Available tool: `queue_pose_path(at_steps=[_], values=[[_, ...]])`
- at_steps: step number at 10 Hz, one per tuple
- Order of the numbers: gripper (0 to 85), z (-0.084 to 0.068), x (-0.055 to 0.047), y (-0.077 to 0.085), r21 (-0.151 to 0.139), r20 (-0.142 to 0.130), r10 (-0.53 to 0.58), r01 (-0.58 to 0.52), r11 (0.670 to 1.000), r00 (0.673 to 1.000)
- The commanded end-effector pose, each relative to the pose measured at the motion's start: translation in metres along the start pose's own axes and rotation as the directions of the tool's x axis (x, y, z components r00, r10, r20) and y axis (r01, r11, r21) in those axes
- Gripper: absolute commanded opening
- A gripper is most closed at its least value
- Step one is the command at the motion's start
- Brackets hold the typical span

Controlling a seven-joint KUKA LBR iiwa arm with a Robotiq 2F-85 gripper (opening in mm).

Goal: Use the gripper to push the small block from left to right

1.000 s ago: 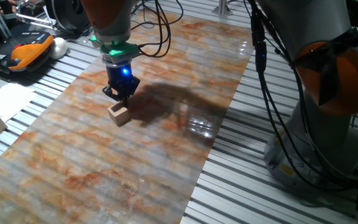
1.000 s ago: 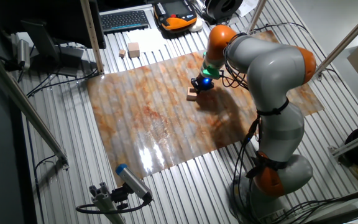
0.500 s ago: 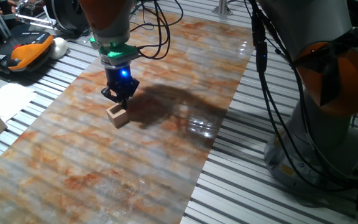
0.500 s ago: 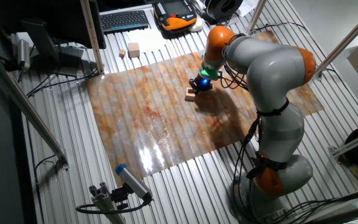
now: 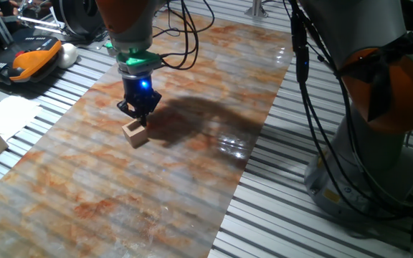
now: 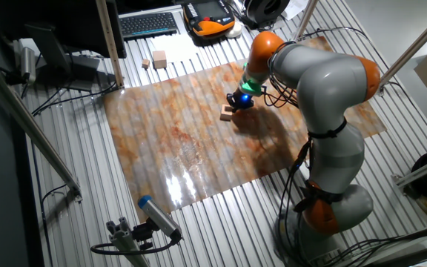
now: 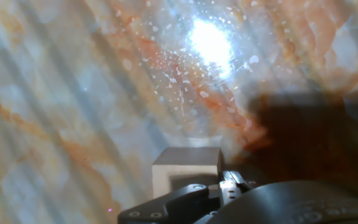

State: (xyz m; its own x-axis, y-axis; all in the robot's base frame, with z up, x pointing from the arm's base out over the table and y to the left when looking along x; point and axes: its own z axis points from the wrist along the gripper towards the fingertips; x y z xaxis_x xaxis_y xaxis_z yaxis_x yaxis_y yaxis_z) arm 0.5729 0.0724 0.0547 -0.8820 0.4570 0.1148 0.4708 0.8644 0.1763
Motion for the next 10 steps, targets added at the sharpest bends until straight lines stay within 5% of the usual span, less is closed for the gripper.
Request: queue_pose_path(at_steps=[1, 3, 4, 7, 10], values=[[0.0, -0.002, 0.001, 0.000, -0.012, -0.004, 0.010, -0.010, 1.000, 1.000], [0.0, -0.005, 0.002, 0.000, -0.053, -0.012, 0.036, -0.037, 0.998, 0.999], [0.0, -0.005, 0.002, 0.000, -0.033, 0.000, 0.029, -0.029, 0.999, 1.000], [0.0, -0.020, 0.001, -0.002, 0.088, 0.017, -0.043, 0.042, 0.995, 0.999], [0.0, -0.047, -0.015, -0.011, 0.170, 0.024, -0.147, 0.141, 0.975, 0.989]])
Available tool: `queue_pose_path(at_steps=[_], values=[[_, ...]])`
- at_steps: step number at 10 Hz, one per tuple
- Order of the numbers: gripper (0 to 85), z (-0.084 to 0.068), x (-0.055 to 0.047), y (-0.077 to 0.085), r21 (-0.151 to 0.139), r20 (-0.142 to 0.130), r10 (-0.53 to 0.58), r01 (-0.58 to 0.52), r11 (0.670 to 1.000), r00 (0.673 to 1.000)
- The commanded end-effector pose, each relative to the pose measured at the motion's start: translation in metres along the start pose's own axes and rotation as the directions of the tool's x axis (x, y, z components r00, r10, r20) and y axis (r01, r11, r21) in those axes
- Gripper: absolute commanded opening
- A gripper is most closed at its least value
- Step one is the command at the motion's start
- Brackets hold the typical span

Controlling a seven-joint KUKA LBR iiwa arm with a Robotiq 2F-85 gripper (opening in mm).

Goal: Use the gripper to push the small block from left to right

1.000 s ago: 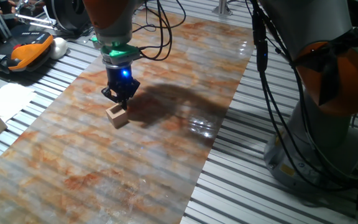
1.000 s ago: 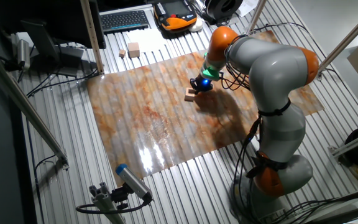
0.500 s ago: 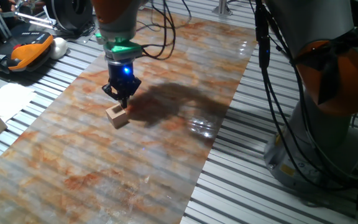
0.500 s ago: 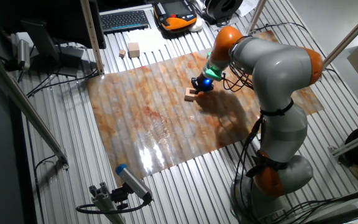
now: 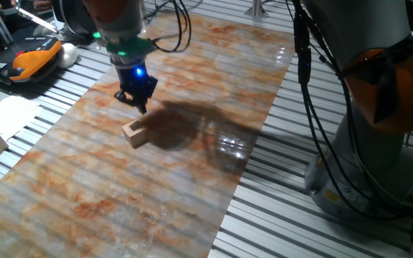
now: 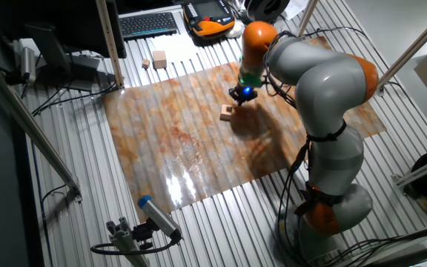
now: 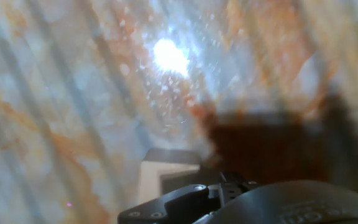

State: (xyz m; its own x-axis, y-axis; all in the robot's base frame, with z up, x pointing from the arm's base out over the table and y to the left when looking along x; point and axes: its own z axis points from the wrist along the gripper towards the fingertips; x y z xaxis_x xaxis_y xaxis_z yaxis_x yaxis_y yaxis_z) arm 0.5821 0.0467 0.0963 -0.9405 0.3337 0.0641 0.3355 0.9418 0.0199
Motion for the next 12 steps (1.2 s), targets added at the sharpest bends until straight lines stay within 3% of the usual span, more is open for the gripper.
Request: queue_pose_path(at_steps=[1, 4, 6, 7, 8, 9, 11, 12], values=[[0.0, -0.009, -0.008, -0.010, 0.025, 0.009, -0.044, 0.044, 0.999, 0.999], [0.0, -0.049, -0.043, -0.048, 0.053, 0.011, -0.148, 0.147, 0.988, 0.989], [0.0, -0.065, -0.056, -0.064, 0.063, 0.007, -0.185, 0.185, 0.981, 0.983], [0.0, -0.070, -0.059, -0.069, 0.094, 0.012, -0.217, 0.215, 0.972, 0.976], [0.0, -0.074, -0.060, -0.077, 0.095, 0.009, -0.230, 0.229, 0.969, 0.973], [0.0, -0.076, -0.062, -0.081, 0.076, -0.001, -0.224, 0.224, 0.972, 0.975], [0.0, -0.082, -0.053, -0.087, 0.079, 0.010, -0.216, 0.214, 0.974, 0.976], [0.0, -0.088, -0.046, -0.091, 0.047, 0.005, -0.197, 0.197, 0.979, 0.980]])
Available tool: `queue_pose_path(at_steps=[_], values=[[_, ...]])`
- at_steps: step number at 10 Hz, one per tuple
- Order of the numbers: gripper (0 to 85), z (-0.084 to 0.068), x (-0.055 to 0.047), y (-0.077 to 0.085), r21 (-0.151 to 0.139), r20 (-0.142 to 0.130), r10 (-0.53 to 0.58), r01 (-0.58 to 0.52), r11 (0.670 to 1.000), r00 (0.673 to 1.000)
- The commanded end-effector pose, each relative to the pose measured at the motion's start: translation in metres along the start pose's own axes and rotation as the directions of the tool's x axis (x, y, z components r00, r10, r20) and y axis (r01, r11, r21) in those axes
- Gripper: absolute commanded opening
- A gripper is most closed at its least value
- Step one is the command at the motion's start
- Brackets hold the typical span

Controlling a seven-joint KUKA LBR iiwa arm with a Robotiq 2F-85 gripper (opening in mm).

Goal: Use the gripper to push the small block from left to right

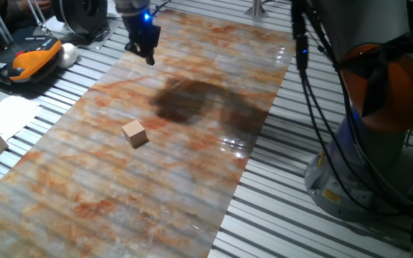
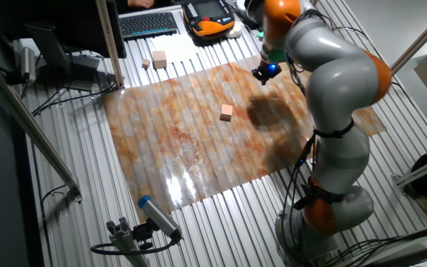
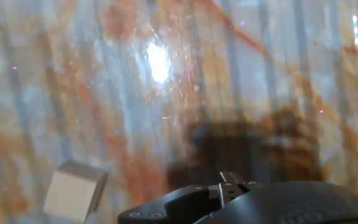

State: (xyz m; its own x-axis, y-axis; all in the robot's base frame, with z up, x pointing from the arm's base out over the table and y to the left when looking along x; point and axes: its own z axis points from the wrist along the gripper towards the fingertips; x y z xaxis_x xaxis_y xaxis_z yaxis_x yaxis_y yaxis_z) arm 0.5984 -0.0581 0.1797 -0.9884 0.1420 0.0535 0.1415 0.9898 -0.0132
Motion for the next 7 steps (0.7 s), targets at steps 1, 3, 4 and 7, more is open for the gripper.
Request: queue_pose_path(at_steps=[1, 3, 4, 7], values=[[0.0, -0.001, 0.004, 0.000, -0.004, -0.001, 0.002, -0.002, 1.000, 1.000], [0.0, -0.004, 0.012, -0.002, -0.012, -0.004, 0.007, -0.007, 1.000, 1.000], [0.0, -0.006, 0.018, -0.003, -0.014, -0.002, 0.007, -0.007, 1.000, 1.000], [0.0, -0.010, 0.026, 0.001, -0.025, -0.006, 0.019, -0.019, 0.999, 1.000]])
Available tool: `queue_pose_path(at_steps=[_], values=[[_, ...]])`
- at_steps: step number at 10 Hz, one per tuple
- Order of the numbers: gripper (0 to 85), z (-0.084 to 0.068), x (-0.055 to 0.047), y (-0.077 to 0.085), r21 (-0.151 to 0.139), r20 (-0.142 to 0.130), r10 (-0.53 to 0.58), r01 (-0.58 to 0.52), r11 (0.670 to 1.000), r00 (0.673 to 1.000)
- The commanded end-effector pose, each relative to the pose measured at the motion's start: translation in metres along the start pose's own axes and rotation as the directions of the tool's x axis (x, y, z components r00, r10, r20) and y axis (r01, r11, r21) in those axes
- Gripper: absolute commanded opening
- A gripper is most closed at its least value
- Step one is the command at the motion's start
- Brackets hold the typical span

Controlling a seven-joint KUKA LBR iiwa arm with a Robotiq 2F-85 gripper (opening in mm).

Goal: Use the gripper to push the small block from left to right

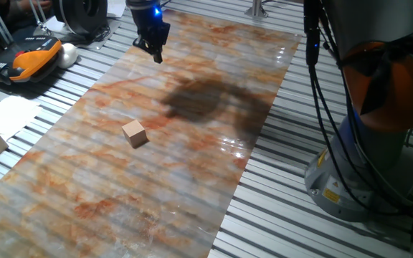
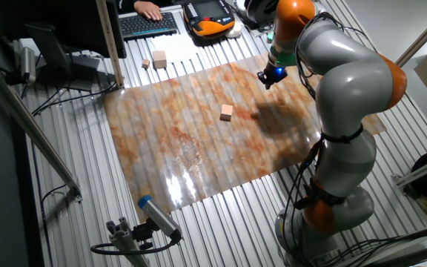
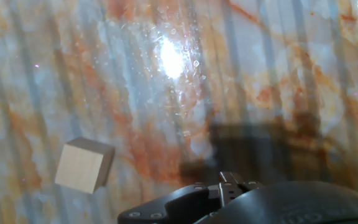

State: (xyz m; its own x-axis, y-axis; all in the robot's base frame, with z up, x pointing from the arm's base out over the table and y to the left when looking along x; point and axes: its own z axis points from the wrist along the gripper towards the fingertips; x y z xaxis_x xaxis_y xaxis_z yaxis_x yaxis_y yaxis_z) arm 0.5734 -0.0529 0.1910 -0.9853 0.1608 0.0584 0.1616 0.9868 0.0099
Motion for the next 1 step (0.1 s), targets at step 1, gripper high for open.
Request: queue_pose_path(at_steps=[1], values=[[0.0, -0.0007, 0.0008, 0.0012, 0.002, 0.000, 0.002, -0.002, 1.000, 1.000]])
